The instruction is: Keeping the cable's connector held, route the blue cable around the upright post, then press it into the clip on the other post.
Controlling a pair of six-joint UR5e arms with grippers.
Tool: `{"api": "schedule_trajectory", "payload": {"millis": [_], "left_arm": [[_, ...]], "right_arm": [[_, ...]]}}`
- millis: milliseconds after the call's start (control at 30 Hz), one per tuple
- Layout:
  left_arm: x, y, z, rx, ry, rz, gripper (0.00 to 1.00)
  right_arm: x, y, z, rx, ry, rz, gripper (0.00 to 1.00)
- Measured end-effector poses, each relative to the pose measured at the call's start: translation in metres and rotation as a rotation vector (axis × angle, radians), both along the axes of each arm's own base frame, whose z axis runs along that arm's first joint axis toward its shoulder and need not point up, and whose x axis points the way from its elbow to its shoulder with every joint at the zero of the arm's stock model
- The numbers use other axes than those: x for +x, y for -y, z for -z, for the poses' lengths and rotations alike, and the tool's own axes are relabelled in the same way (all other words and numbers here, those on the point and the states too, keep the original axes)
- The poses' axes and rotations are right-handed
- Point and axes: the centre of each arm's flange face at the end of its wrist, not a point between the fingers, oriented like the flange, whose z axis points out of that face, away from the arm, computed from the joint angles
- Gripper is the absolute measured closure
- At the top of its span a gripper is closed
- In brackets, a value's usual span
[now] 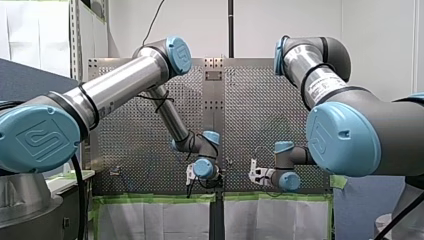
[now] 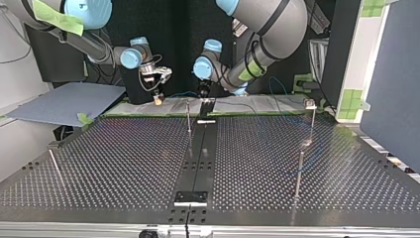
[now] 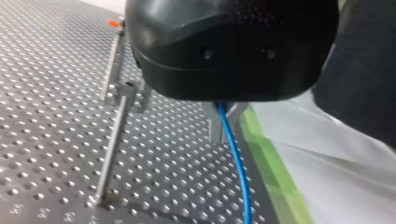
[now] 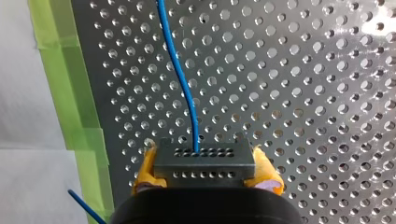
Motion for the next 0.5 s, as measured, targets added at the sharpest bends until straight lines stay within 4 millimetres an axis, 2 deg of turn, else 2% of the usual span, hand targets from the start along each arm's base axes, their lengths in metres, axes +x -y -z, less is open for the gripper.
{"api": "schedule_trajectory", "payload": {"millis": [233,500], "left_arm": [[0.003,0.006,-0.001,-0.084,0.003,0.030,0.98],[0.004,0.009,-0.005,-0.094,0.003,0.065,0.98]], "right_arm": [[-0.005,0.010,-0.003,-0.005,-0.013,0.018,1.00],[-0.013,0.012,-0.002,-0.011,-0.068,0.043,1.00]]}}
